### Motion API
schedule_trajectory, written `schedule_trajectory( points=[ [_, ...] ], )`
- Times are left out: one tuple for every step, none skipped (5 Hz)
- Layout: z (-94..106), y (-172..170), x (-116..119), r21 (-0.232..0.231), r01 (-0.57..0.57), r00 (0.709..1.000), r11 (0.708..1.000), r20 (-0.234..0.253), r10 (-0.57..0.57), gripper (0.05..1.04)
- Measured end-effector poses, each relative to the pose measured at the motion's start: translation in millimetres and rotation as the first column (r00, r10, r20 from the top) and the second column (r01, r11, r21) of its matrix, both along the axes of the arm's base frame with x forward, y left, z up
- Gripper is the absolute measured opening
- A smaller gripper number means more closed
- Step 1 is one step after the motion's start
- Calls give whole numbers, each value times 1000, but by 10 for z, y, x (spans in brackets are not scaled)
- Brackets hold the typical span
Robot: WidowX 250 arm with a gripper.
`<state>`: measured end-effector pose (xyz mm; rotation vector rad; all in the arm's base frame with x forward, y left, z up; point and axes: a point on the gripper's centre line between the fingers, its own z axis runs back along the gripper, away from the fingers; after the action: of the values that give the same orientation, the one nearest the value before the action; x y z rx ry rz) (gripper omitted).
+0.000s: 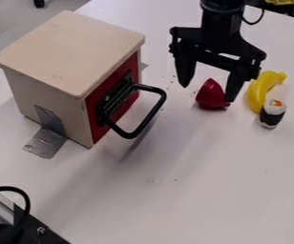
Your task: Move the red object to the bottom edge
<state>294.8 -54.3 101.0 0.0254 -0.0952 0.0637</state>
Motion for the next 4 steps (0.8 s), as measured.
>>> schedule_trajectory(
  points=[
    [-91,9,-29,6,-2,999,1000,-33,2,1000],
    [-178,43,111,5,-23,997,1000,-71,23,1000],
    [-167,165,360,-9,-62,996,998,-65,61,1000],
    [-218,287,560,0,-66,997,998,-45,66,1000]
  ],
)
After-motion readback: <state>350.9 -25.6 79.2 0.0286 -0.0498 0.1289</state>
